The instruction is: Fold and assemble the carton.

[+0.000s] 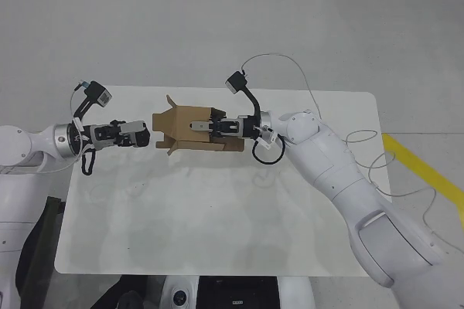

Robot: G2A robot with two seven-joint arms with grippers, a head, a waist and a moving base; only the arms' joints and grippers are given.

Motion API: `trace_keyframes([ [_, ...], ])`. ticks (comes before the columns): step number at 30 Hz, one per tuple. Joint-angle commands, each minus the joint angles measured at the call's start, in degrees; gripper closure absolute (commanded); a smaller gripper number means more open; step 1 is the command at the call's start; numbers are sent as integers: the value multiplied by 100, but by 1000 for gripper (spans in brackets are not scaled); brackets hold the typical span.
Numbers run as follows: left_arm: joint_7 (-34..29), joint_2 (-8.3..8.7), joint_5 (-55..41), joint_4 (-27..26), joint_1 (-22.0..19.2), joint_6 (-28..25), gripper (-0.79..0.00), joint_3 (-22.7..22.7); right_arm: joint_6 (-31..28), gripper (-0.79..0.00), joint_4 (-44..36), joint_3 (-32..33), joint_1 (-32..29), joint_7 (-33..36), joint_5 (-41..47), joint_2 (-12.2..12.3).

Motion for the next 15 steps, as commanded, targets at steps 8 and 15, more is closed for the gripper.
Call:
trace_keyframes([
  [8,-155,64,-24,69,134,55,-785,-275,911,0,-568,221,-185,-85,-452,140],
  [15,-234,61,-142,185,107,78,-785,-257,1208,0,-913,440,-407,-223,-523,215],
])
